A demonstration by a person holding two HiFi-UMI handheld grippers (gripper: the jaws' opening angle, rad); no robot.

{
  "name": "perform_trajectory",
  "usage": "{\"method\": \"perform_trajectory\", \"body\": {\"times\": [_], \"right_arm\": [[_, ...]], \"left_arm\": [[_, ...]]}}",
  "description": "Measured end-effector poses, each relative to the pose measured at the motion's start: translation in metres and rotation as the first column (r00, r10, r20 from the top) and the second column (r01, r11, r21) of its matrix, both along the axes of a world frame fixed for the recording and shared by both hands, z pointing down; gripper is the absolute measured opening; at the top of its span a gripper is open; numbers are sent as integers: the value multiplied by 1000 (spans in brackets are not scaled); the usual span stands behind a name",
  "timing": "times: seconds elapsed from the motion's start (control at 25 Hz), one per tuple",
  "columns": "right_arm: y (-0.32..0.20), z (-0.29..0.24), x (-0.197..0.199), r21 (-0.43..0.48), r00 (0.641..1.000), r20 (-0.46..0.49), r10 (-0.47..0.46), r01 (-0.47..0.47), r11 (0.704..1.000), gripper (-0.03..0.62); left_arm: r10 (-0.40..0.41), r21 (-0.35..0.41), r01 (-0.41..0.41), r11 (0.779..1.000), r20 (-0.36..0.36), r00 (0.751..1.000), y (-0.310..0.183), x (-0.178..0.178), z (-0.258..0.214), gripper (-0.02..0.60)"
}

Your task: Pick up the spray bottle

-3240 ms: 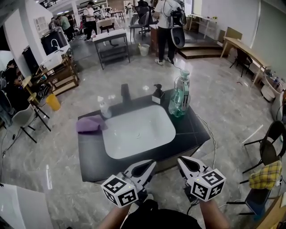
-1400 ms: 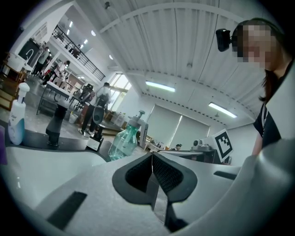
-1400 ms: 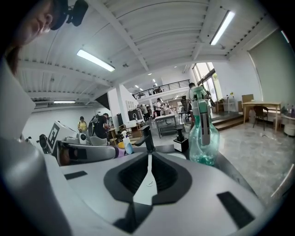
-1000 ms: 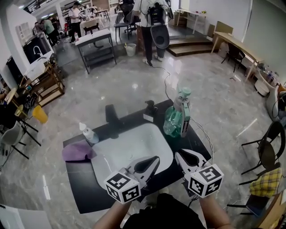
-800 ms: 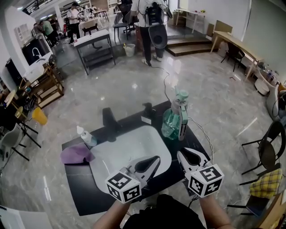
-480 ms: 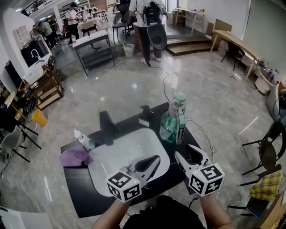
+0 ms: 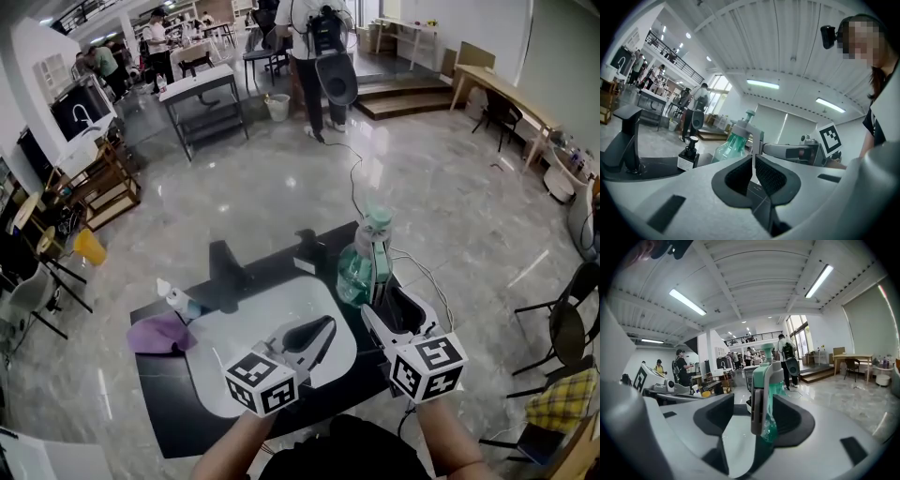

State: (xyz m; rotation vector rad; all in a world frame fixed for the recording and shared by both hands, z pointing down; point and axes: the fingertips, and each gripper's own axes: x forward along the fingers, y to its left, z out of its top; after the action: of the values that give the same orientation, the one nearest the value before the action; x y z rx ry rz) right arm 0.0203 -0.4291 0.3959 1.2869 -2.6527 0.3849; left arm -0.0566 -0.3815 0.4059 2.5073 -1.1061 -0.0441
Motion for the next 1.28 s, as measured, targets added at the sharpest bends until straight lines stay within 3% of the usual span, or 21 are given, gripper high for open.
{"method": "perform_trajectory", "body": {"times": [0.56,1.04,1.28], "right_arm": [[-51,-4,-11,32,998,22,53,-54,998,232],[-69,1,-12,39,997,-19,73,-72,997,230],[-71,3,-13,41,996,-27,80,-79,996,230]], "left_arm": [[-30,35,29,999,15,999,-44,0,1,8],[-88,67,88,994,-8,996,-78,0,-6,8],[-67,85,68,994,-11,998,-90,8,-11,8]]}}
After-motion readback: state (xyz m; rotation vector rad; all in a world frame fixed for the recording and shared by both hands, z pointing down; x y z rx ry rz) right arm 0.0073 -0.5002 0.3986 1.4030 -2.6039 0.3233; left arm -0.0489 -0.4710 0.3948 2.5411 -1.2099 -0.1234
